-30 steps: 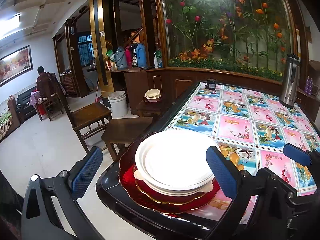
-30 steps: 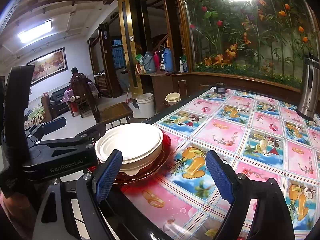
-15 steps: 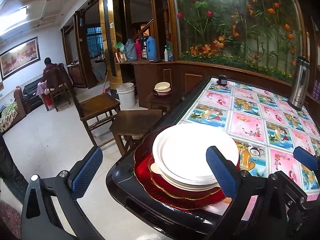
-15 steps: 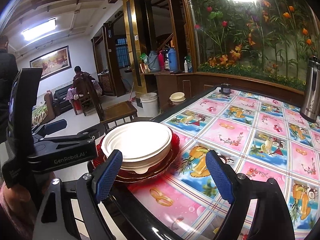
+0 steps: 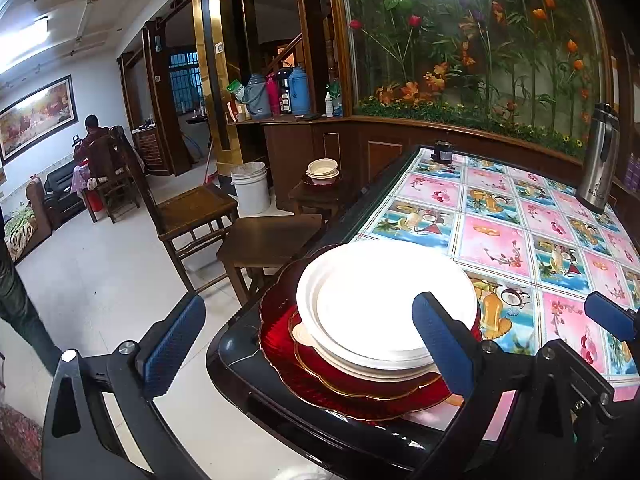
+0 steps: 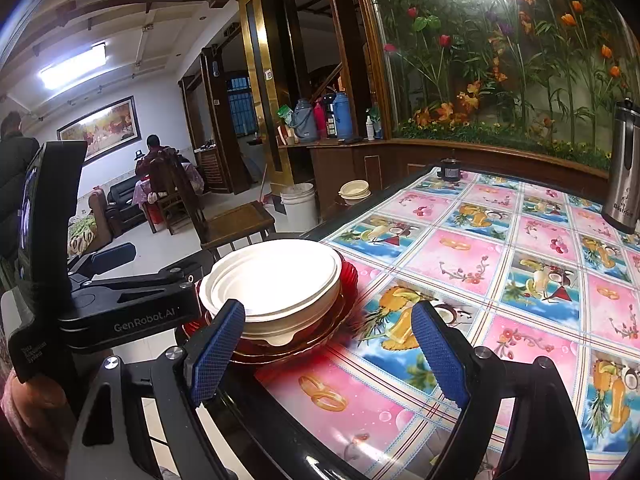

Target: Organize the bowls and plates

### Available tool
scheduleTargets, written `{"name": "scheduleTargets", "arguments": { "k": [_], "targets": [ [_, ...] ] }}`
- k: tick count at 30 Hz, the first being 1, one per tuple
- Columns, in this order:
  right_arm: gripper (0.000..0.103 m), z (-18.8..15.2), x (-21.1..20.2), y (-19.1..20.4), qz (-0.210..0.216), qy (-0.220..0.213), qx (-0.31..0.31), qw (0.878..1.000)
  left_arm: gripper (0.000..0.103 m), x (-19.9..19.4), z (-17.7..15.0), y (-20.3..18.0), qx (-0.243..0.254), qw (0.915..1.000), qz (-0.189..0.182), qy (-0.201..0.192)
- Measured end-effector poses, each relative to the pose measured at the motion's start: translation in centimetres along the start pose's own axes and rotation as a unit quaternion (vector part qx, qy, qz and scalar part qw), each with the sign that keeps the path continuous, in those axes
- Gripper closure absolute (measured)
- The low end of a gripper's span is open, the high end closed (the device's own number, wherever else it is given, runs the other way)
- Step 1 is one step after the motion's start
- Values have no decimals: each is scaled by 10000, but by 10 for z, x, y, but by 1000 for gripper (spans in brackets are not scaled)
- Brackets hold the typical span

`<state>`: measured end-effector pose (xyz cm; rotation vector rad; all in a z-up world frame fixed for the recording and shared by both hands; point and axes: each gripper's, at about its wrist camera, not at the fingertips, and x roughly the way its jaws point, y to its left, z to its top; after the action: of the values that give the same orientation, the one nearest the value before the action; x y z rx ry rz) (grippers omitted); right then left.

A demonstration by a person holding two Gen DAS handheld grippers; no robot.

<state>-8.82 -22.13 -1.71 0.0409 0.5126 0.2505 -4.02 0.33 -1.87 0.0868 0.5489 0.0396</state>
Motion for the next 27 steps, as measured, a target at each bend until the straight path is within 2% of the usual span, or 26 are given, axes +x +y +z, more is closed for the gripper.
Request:
{"name": "scheduleTargets", "arguments": {
  "k": [27],
  "targets": [
    [16, -2, 10, 4, 28, 97, -80, 9999, 0, 10, -2, 13, -68, 9999, 47, 88]
  ]
}}
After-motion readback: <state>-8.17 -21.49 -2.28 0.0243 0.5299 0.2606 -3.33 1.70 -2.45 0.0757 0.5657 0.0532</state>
